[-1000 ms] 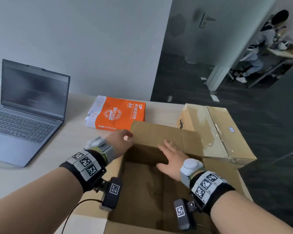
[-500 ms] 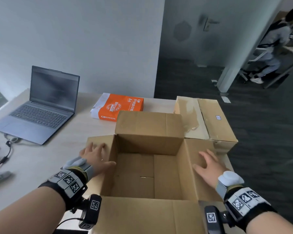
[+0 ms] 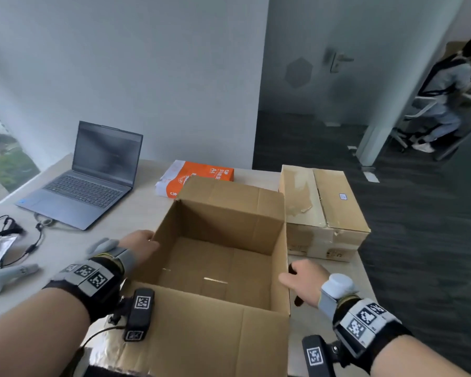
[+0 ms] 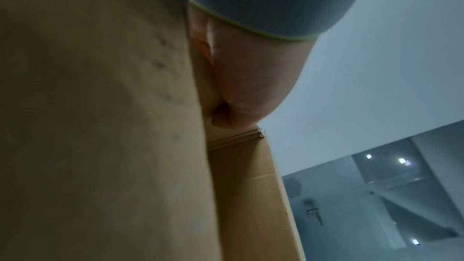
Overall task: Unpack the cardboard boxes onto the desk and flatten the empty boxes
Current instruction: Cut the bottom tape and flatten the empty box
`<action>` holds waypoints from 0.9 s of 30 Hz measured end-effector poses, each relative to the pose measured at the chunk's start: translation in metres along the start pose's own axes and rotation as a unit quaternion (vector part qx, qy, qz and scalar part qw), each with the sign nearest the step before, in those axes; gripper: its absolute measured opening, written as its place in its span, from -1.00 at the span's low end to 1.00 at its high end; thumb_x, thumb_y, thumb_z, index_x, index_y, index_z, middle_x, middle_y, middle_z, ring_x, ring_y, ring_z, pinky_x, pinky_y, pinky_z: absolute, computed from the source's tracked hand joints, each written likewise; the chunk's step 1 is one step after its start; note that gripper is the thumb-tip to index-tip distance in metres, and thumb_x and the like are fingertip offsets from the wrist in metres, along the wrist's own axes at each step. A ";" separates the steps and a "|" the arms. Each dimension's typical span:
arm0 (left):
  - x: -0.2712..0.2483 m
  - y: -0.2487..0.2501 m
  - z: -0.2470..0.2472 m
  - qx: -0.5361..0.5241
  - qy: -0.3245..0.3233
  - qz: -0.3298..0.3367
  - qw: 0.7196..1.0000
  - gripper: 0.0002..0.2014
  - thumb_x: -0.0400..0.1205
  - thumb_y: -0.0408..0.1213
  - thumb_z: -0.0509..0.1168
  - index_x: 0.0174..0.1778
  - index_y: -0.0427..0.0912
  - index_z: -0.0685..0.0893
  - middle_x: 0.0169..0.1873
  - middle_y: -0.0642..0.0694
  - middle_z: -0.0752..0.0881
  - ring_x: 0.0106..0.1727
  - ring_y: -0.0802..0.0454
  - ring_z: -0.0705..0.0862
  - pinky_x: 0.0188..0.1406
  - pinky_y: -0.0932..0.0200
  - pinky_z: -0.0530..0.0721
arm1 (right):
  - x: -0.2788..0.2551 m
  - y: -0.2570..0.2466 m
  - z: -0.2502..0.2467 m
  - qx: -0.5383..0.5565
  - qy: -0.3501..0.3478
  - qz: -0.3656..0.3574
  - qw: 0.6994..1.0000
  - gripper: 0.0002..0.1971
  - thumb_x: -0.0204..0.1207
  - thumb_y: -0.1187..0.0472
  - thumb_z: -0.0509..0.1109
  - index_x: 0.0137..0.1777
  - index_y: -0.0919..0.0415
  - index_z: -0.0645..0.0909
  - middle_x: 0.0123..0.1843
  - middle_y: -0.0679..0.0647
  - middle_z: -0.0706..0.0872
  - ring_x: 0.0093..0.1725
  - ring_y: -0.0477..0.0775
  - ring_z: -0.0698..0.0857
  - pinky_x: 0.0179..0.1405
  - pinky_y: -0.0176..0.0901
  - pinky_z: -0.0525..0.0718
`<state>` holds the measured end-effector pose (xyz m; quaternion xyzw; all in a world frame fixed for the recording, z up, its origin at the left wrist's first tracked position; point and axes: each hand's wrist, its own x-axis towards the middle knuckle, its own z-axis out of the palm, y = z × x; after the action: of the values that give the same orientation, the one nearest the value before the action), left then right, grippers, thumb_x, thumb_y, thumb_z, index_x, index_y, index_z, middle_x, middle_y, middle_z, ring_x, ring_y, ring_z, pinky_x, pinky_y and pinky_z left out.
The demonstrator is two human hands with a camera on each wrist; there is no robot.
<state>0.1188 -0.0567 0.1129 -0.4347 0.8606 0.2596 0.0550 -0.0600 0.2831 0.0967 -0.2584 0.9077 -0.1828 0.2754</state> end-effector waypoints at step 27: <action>-0.045 -0.064 0.009 -0.389 -0.115 0.061 0.912 -0.25 0.21 -0.29 0.49 0.40 0.07 0.59 0.35 0.15 0.73 0.22 -0.02 0.80 0.22 -0.23 0.74 | 0.009 -0.014 -0.021 0.261 -0.058 -0.064 0.961 -0.01 0.45 0.28 0.62 0.76 0.13 0.08 0.58 -0.08 0.45 0.49 -0.08 0.45 0.44 -0.14 0.48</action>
<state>0.1949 -0.0510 0.0940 -0.3352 0.7042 0.6248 -0.0363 -0.0733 0.2711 0.1158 -0.2454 0.7923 -0.4155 0.3733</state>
